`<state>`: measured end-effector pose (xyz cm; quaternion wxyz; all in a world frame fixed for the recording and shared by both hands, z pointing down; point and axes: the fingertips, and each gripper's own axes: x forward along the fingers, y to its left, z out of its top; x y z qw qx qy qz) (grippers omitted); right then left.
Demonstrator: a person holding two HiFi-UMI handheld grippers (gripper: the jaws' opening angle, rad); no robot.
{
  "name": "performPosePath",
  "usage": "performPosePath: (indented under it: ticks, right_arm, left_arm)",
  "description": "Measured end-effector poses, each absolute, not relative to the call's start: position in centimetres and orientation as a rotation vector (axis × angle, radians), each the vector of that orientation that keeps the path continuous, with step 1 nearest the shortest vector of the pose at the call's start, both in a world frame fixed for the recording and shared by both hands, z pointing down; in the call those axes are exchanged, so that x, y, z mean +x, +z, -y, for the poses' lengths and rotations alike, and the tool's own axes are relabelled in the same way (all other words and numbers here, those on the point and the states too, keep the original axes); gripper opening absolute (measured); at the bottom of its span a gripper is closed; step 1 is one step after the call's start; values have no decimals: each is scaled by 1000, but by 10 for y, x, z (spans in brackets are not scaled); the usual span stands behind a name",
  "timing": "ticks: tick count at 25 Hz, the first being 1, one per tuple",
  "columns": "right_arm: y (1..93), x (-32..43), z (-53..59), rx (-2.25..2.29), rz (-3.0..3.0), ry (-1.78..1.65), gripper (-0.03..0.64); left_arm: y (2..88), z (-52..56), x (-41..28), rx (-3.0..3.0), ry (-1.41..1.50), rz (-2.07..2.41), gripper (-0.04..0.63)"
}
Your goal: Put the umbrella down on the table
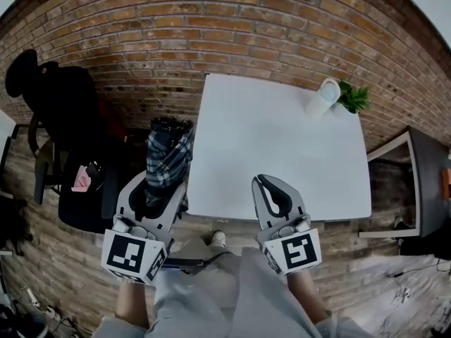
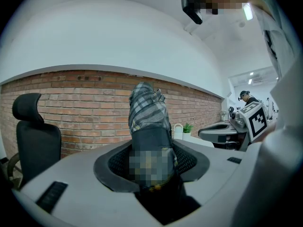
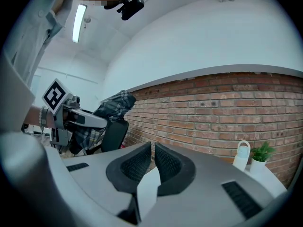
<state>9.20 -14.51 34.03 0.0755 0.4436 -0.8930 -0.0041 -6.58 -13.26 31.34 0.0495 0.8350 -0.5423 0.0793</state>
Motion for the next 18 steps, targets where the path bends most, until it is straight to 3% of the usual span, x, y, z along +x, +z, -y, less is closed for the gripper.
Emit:
performPosePath:
  ticks: [18]
  right_arm:
    - [315,65,186,1453,2664,-74,52]
  left_arm:
    - [306,177,-85,2616,265,1554,229]
